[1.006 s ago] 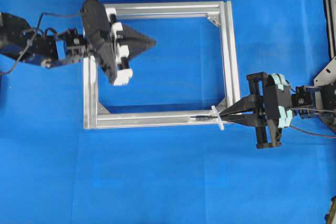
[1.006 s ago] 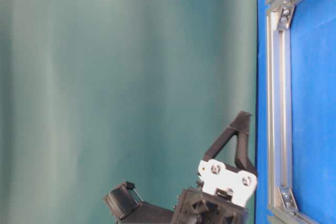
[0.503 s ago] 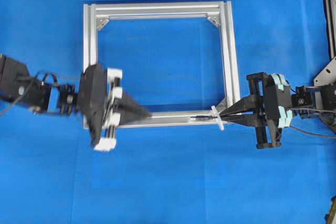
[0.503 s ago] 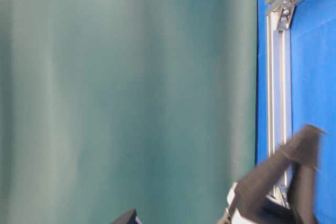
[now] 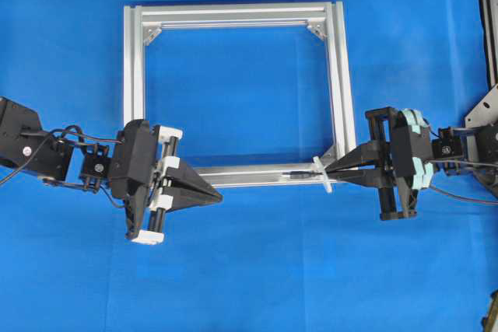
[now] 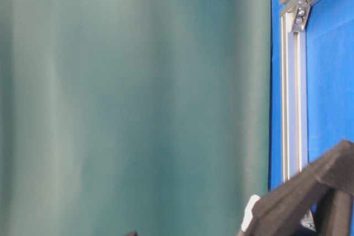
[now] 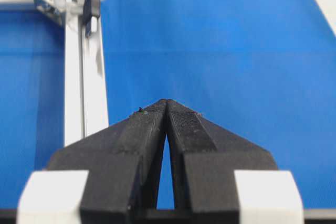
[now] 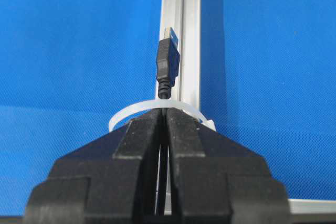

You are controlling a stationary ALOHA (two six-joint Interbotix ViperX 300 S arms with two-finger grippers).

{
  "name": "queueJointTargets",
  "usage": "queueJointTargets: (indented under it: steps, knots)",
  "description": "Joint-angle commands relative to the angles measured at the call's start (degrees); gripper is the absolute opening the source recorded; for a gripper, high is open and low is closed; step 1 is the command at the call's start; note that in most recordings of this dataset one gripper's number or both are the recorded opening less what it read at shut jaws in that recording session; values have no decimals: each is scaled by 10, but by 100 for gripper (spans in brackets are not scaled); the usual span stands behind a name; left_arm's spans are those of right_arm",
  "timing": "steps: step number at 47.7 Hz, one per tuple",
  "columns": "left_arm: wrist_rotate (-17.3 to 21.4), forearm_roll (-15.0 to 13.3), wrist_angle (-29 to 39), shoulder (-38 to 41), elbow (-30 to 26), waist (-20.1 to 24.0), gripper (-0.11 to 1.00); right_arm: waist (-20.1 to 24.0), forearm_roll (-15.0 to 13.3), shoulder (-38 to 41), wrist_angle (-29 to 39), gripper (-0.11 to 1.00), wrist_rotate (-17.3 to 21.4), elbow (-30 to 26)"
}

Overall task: Insert the wire through the string loop located on the right side.
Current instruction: 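Move the left gripper down toward the plug beyond the loop, then close the left gripper on the USB plug past the loop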

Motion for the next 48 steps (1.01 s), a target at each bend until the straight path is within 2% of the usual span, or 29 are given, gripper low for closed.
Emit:
queueJointTargets:
  steps: [1,8,27,36,48]
  knots:
    - [0,0,1,-7,-25,4,0,-1,1,-4,-7,-3,0,-10]
    - [4,1,33,10,-71,14,0,0,1,-4,-7,-3,1,-10]
    - [8,1,181,83,-244,47,0,-1,1,-4,-4,-3,1,-9]
    - [11,4,200,98,-275,59,0,0,1,-4,-4,-3,0,-10]
    - [26,4,200,99,-274,62,0,0,1,-4,-4,-3,1,-10]
